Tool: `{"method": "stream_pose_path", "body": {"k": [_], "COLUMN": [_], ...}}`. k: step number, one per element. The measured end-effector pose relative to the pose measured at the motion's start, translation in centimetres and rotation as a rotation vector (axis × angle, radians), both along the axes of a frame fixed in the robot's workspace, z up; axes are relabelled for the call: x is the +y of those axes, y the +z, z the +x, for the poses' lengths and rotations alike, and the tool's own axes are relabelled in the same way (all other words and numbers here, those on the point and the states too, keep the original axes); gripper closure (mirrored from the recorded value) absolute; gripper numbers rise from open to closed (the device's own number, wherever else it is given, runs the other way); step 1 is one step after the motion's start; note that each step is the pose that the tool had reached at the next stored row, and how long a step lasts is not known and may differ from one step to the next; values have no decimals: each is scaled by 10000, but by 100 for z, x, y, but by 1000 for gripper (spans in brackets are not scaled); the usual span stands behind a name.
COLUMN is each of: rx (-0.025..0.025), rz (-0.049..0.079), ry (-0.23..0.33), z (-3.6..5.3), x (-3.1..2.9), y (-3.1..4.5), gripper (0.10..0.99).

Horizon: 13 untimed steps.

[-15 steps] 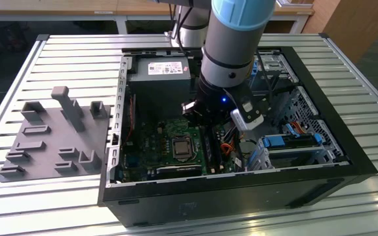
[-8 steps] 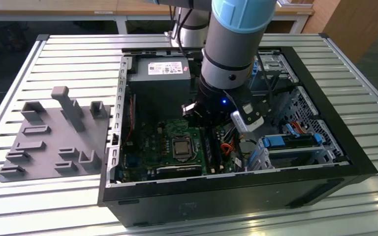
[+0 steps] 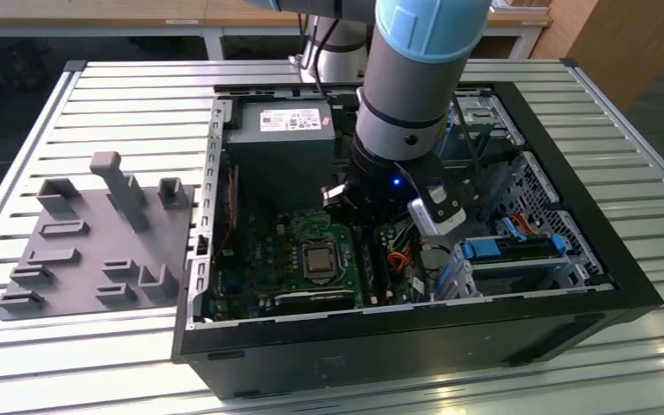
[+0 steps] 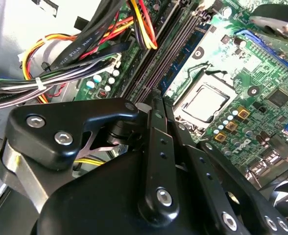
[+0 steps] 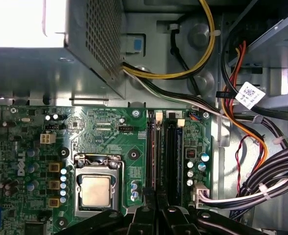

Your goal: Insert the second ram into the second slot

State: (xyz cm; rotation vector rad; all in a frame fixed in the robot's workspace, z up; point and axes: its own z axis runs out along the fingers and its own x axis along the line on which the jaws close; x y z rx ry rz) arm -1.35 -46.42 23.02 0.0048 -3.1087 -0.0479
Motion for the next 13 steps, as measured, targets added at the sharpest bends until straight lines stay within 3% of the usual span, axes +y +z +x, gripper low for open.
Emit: {"method": "stream_pose_path", "body": {"k": [13], "rx": [7], "rz": [-7], "ry": [3], "z": [13], "x": [-8], "y": [-60], "gripper": [957]}}
